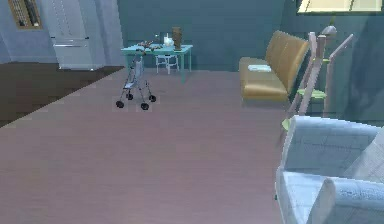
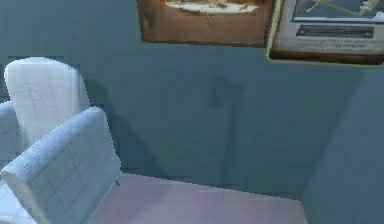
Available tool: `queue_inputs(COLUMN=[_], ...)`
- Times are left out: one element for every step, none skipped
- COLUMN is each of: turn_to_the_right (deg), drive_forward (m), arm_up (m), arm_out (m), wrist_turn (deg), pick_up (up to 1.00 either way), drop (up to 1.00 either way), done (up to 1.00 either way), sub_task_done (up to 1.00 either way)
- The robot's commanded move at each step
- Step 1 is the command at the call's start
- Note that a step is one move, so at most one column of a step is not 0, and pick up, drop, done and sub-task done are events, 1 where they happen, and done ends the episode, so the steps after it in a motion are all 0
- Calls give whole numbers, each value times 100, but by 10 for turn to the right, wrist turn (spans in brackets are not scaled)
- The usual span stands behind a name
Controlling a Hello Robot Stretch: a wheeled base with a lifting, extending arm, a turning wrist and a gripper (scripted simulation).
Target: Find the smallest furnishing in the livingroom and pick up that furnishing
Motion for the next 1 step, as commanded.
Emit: queue_inputs(turn_to_the_right=[0], drive_forward=[65], arm_up=[0], arm_out=[0], wrist_turn=[0], pick_up=[0], drop=[0], done=[0], sub_task_done=[0])
